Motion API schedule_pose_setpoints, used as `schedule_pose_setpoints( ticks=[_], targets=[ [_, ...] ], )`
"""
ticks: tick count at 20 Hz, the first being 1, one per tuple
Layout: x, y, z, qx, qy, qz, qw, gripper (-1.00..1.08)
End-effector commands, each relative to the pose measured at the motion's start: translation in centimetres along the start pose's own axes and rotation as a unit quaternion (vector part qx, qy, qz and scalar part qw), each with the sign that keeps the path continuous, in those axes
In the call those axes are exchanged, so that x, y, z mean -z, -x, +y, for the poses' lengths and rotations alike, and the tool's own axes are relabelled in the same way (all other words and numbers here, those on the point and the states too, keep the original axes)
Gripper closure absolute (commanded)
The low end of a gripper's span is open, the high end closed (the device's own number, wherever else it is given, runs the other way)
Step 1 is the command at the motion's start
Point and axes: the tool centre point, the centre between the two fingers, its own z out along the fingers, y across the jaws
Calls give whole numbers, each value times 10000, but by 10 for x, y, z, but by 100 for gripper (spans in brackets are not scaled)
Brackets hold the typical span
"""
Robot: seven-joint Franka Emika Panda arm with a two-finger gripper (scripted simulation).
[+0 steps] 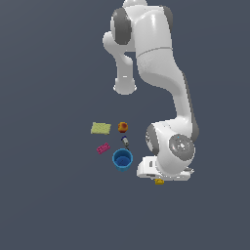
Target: Pick up a designated object from a clutter of objects.
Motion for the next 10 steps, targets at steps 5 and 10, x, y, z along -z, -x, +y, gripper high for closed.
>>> schedule_pose_setpoints(
  ticks=[5, 10],
  targets=[
    [0, 0, 0, 0, 0, 3, 10000, 108],
    [9, 1, 3, 0, 0, 3, 10000, 108]
  ],
)
